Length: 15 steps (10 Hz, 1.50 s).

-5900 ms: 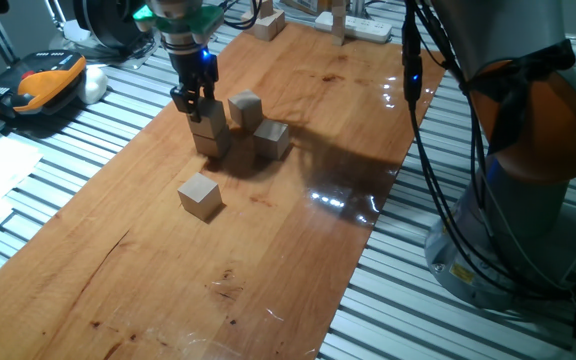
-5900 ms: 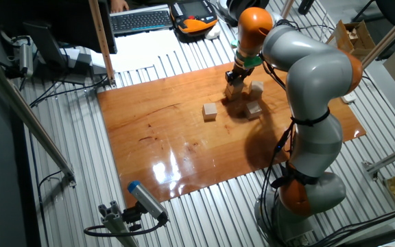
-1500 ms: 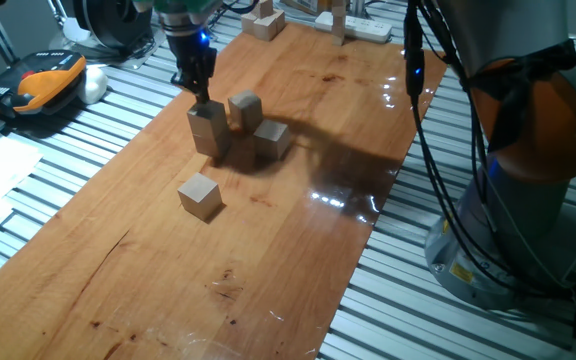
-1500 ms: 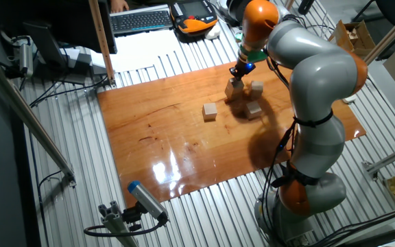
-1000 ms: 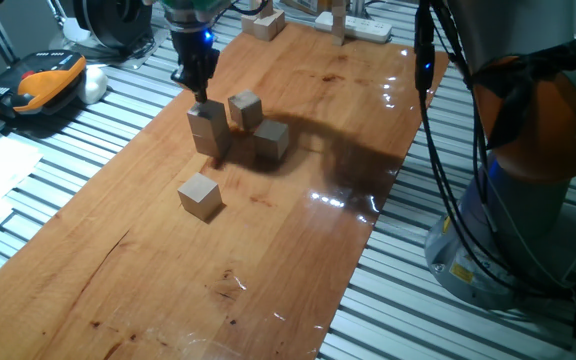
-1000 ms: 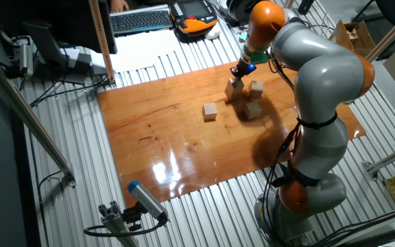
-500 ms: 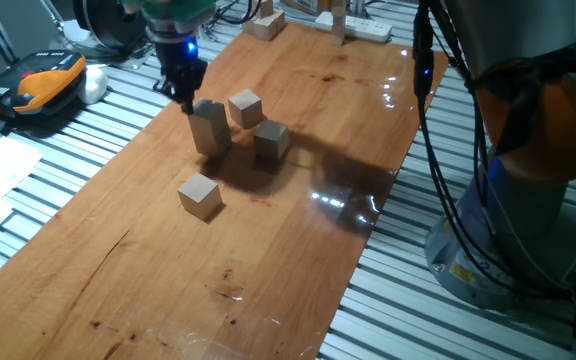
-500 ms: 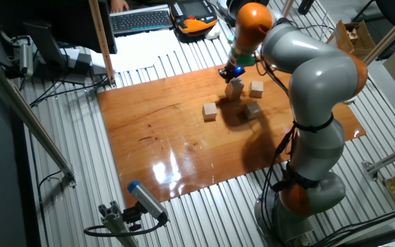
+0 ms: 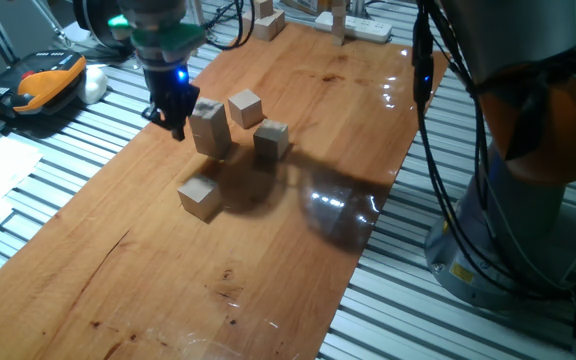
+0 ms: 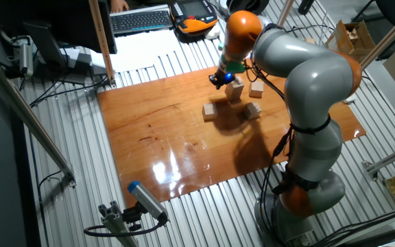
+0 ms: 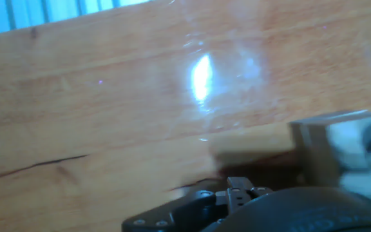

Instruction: Stack the blocks in a vertical line of five

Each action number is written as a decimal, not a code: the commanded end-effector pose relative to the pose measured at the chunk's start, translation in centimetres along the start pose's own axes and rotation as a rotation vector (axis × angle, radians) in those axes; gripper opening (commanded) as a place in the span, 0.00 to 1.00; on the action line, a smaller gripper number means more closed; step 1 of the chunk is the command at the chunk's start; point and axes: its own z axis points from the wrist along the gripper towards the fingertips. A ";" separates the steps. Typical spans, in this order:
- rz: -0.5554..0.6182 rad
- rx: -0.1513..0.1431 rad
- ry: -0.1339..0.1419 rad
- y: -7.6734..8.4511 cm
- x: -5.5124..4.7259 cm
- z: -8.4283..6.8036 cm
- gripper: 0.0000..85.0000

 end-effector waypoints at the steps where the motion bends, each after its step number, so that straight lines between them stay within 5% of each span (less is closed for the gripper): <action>1: 0.000 0.007 -0.001 0.3 0.2 0.2 0.00; 12: -0.068 0.077 -0.005 3.0 2.8 2.6 0.00; 15: -0.076 0.068 -0.001 3.2 3.3 2.9 0.00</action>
